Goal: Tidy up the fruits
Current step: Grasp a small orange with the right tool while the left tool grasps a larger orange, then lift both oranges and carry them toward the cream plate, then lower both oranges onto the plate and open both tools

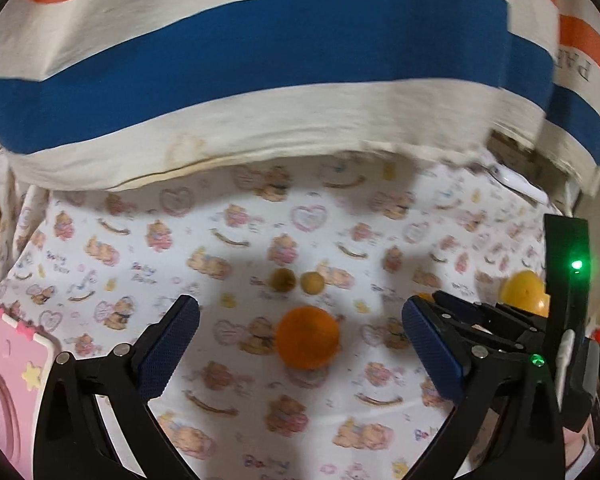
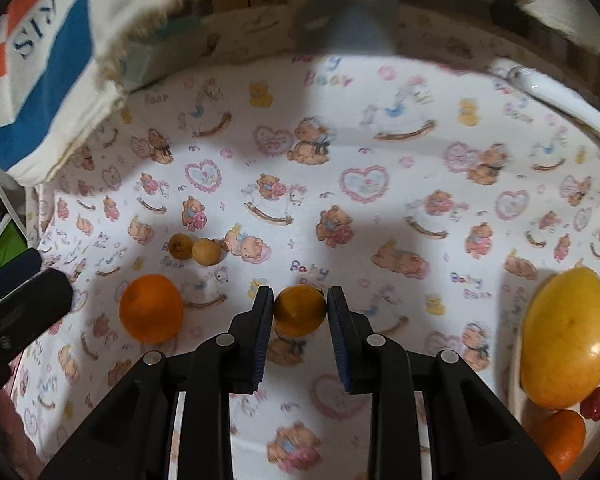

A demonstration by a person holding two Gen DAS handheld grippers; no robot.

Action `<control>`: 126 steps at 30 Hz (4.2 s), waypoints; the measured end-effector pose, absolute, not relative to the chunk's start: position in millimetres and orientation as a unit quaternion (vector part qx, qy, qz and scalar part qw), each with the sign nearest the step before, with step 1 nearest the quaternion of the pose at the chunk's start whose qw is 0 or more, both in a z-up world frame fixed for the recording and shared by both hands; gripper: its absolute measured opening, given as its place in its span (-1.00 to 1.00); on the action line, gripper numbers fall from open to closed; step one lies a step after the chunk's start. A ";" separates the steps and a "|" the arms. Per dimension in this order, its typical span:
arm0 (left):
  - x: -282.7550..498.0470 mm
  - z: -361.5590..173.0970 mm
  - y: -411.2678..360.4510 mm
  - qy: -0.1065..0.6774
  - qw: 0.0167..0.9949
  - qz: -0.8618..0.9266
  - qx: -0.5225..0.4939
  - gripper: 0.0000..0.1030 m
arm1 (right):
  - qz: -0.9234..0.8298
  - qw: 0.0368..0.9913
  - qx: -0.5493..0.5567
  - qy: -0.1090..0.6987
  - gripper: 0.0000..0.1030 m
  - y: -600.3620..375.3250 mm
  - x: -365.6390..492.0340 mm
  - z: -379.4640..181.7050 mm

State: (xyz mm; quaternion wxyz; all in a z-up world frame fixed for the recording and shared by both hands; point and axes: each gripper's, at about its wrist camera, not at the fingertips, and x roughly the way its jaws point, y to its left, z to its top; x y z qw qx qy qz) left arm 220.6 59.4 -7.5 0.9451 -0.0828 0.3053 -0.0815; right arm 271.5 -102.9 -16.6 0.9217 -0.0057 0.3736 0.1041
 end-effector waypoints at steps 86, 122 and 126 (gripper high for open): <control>194.6 -10.6 33.3 0.166 0.982 -0.091 -0.019 -0.07 | 0.052 0.985 -0.064 0.151 -0.44 -112.6 188.2 11.4; 127.5 11.7 -98.1 0.181 0.953 -0.238 0.039 -0.08 | -0.060 0.963 0.051 0.258 -0.44 -346.1 124.0 15.2; 126.7 13.2 -113.3 0.185 0.949 -0.253 0.041 -0.08 | -0.048 0.951 0.051 0.301 -0.44 -342.7 133.0 2.0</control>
